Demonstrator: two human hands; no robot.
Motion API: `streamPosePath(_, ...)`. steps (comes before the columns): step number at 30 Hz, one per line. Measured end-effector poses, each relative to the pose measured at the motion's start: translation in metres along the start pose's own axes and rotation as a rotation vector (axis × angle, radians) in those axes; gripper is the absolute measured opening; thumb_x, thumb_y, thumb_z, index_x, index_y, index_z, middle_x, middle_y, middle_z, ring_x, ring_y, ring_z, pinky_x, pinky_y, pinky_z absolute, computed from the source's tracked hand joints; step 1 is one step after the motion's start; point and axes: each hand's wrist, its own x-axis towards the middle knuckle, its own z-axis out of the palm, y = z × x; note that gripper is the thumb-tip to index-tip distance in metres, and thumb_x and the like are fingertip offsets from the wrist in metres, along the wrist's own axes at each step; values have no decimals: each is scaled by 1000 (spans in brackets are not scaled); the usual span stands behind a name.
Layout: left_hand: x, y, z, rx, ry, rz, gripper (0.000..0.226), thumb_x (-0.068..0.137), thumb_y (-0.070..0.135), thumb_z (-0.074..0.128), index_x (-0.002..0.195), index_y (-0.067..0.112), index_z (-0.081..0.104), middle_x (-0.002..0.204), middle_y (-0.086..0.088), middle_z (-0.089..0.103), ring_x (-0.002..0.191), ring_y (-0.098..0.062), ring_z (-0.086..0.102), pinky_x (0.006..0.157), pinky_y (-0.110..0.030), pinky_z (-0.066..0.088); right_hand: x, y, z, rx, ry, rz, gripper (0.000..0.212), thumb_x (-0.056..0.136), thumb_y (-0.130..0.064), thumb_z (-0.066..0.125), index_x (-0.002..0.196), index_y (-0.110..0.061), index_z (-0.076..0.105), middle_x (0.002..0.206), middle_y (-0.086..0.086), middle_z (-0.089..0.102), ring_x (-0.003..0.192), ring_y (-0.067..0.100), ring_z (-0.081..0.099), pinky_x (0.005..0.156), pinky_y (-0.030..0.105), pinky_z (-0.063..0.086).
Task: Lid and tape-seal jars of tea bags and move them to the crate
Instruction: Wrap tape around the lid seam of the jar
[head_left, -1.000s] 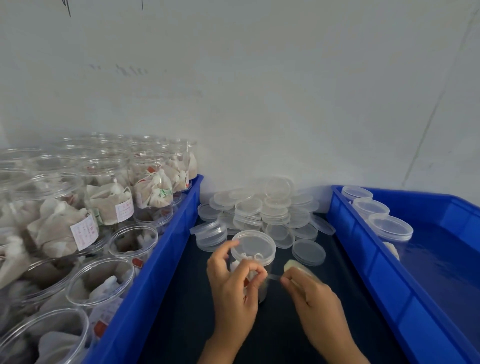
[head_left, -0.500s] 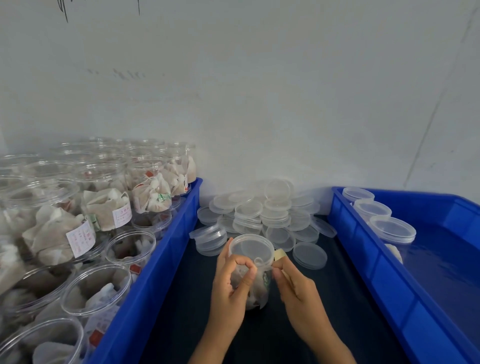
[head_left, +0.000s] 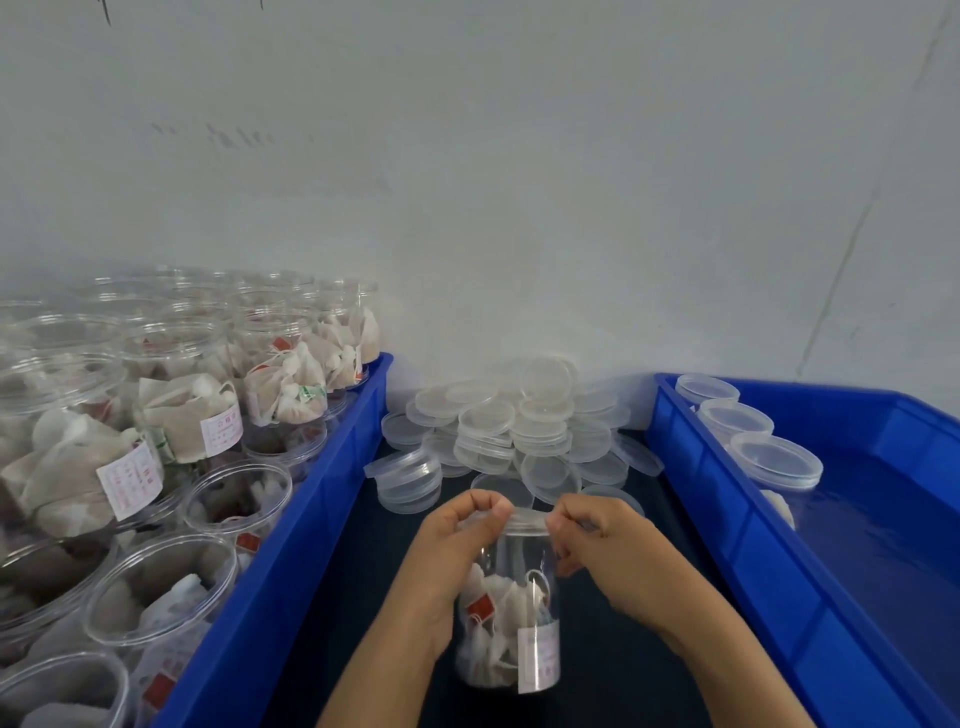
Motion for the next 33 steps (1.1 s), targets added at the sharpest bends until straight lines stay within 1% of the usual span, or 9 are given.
streamPosePath(4,5,-10,2,17,15,114,15,75,36,71,81,23,68,100,-3,70,83,-15,70,73,-33,57,9,2,-5,28,-46,15,34,101,-33,45,74,-17,58,86,7,71,48,-2,54,46,11,34)
streamPosePath(6,6,-16,-1,125,-3,215,10,79,39,75,82,31,69,119,8,62,109,-6,62,92,-42,55,12,3,-8,92,-78,46,33,101,-32,45,74,-16,56,89,11,72,35,0,42,39,11,29)
streamPosePath(8,6,-23,-5,171,-26,256,20,74,34,77,93,36,69,130,11,57,130,-15,50,103,-50,47,13,3,-10,178,-116,66,34,101,-31,45,73,-16,56,91,16,72,35,3,32,38,16,26)
streamPosePath(11,8,-29,-10,111,-39,271,48,68,29,81,111,42,64,132,0,58,120,-21,59,98,-46,52,13,4,-12,241,-136,58,35,101,-30,45,70,-17,55,95,19,71,39,5,27,40,17,24)
streamPosePath(14,10,-33,-13,90,-56,281,66,72,21,84,123,50,54,117,16,66,108,-11,66,84,-31,57,12,7,-14,184,-150,-13,35,101,-29,45,70,-17,54,93,18,69,42,6,31,41,17,27)
streamPosePath(18,11,-36,-11,92,-30,310,49,69,17,80,108,39,59,107,5,69,99,-17,68,77,-28,57,12,8,-15,28,-150,-89,27,101,-27,47,85,-6,57,87,26,59,51,8,38,50,21,34)
streamPosePath(24,10,-42,-8,84,0,357,51,70,14,80,115,26,60,128,-7,56,103,-21,66,79,-31,57,17,5,-4,-135,-51,-104,36,101,-29,47,66,-20,52,57,-7,46,48,2,38,52,18,34)
streamPosePath(30,8,-41,-4,153,32,342,60,68,41,78,119,18,57,126,-12,54,114,-27,59,91,-42,55,19,2,1,-129,-37,-97,35,101,-27,47,66,-20,52,58,-8,46,47,1,39,51,16,35)
streamPosePath(33,8,-39,0,124,65,333,39,86,39,67,116,17,57,124,-13,55,110,-26,61,89,-38,56,20,0,2,-138,-39,-91,37,101,-28,47,64,-24,51,60,-7,47,52,4,39,55,18,35)
